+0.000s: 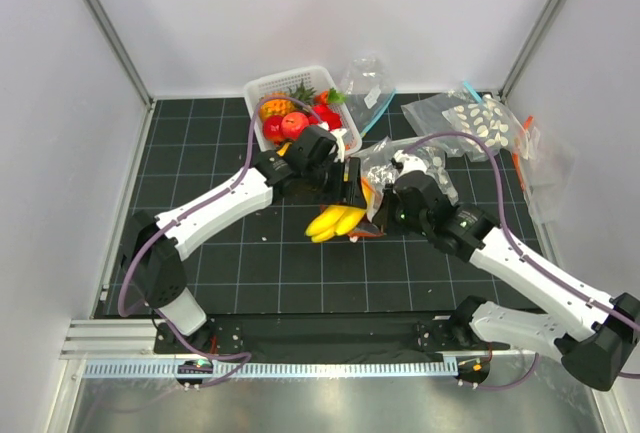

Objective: Place the food in the zip-top bag and seal the zipper
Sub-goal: Place the fake fruit in the zipper food storage bag.

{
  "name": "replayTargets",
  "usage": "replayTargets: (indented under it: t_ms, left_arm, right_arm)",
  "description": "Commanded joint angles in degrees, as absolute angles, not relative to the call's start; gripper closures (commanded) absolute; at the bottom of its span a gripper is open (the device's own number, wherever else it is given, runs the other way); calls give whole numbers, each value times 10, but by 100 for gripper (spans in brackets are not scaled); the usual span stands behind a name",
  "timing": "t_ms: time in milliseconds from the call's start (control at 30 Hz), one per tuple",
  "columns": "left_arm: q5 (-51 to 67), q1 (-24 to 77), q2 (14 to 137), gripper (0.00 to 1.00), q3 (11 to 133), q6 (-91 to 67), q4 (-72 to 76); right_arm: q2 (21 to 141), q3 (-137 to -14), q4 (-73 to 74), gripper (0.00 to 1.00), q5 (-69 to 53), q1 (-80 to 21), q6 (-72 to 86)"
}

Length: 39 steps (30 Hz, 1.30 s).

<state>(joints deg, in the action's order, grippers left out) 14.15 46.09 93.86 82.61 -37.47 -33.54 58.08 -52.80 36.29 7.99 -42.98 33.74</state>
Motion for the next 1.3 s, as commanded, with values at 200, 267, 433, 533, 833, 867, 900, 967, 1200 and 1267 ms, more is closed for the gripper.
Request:
replayTargets:
  t_ms: [200, 267, 433, 533, 833, 867, 900, 967, 1200, 1267]
  left_arm:
    - [148, 458, 919, 30, 847, -436, -294]
    - [149, 459, 911, 27, 848, -443, -289]
    - [138, 454, 875, 0, 855, -451, -301]
    - [140, 451, 863, 0, 861, -454, -318]
    - [139, 452, 837, 0, 815, -433, -320]
    - [137, 453, 825, 0, 807, -405, -320]
    - [137, 452, 817, 0, 788, -388, -320]
    - [152, 452, 790, 0, 766, -343, -323]
    - [132, 453, 713, 0, 597, -190, -244]
    - [113, 455, 694, 0, 556, -166, -169]
  right_arm:
    - [601, -611, 374, 99, 112, -475, 355]
    - [601, -627, 375, 99, 107, -478, 359]
    - [592, -628, 387, 99, 115, -477, 376]
    - [581, -607, 381, 99, 114, -477, 390]
    - [557, -548, 351, 99, 108, -477, 413]
    - [557, -547, 351, 99, 108, -478, 413]
    - [555, -542, 351, 99, 109, -477, 414]
    - [551, -537, 349, 99, 108, -477, 413]
    - [542, -522, 352, 99, 109, -477, 409]
    - [537, -521, 354, 99, 108, -477, 408]
